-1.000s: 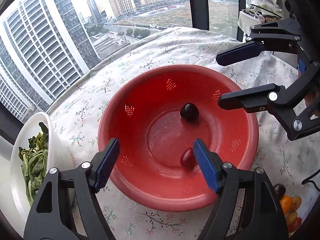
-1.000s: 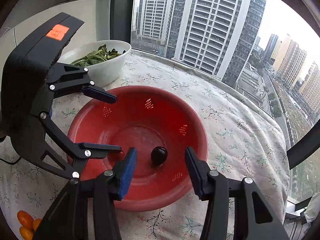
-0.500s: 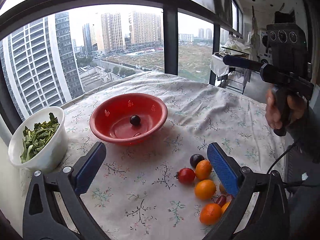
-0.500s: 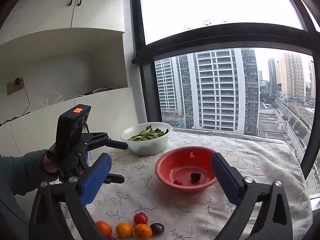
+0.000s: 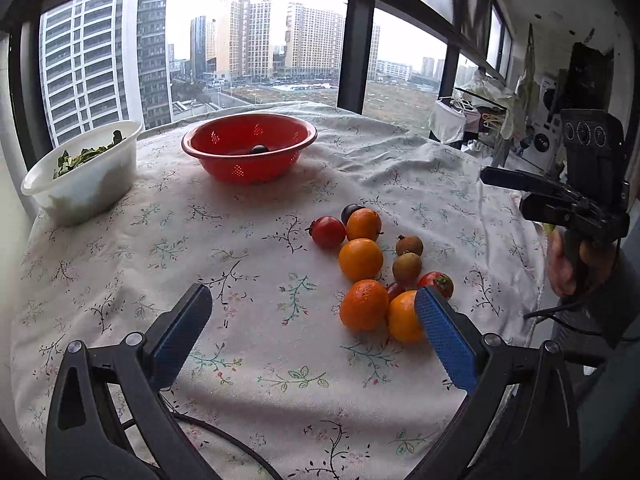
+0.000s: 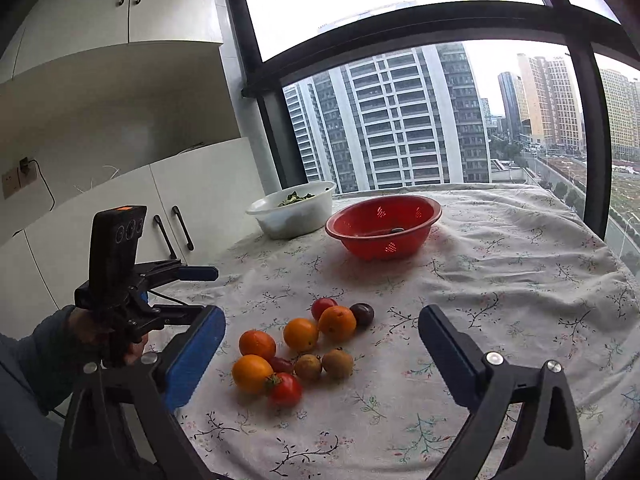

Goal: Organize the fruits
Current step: 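Move both tools back toward the fruit cluster, then grasp the tangerine with the left tool while the right tool grasps the red tomato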

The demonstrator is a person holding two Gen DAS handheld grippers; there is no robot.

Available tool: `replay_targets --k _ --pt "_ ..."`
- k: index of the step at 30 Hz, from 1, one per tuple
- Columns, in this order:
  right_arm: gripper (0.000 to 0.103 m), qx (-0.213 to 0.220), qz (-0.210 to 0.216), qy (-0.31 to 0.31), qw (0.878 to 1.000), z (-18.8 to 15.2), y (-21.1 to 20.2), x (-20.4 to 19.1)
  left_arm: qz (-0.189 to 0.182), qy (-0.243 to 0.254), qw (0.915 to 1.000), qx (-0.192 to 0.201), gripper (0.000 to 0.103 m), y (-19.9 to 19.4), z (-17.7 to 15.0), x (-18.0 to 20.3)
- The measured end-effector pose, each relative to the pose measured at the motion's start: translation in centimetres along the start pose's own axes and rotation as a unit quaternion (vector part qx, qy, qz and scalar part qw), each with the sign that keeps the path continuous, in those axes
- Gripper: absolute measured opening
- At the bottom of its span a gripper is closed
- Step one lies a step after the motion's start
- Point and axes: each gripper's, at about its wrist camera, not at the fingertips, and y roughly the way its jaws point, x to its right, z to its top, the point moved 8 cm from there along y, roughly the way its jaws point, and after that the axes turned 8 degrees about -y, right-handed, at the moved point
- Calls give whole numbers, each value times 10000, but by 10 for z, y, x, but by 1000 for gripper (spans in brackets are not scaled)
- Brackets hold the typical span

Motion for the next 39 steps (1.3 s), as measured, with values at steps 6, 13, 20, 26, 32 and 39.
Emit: replay_targets --k 6,13,20,26,32,39 --pt "80 -677 -103 -403 9968 -31 19 -24 -103 447 9987 -216 103 3 -7 7" --pt "61 -1356 22 -886 9868 -54 46 -46 -309 705 9964 -351 103 4 -11 12" --pt "55 -1886 25 -972 9772 -66 63 -45 -395 846 9944 -496 103 5 -7 7" --pt "48 -2086 127 -1289 9694 -72 73 -55 -515 1148 9899 -650 101 10 -7 12" --pt "40 -2190 179 -1414 9653 -73 79 -59 -622 1283 9865 -810 92 18 -9 14" --pt "34 -2188 171 -1359 9661 -74 81 -56 -731 1371 9827 -1006 76 29 -9 15"
